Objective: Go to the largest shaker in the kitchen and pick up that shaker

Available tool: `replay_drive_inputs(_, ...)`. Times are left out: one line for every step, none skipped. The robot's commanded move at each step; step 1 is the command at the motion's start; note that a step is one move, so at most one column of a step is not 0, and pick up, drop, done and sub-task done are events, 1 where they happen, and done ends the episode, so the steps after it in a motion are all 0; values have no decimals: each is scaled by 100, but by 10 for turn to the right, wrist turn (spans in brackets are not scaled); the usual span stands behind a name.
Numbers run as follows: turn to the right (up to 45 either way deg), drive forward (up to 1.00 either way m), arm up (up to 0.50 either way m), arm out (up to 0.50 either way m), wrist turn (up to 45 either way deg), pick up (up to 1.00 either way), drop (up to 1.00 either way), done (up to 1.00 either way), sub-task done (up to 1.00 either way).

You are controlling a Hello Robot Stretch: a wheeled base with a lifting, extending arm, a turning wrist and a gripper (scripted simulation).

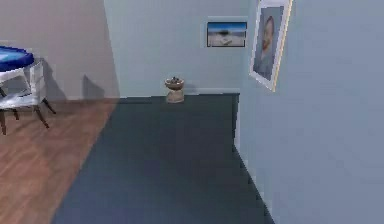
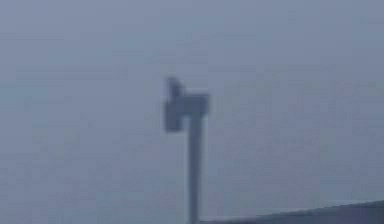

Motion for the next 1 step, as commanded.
replay_drive_inputs(0, 100, 0, 0, 0, 0, 0, 0, 0)
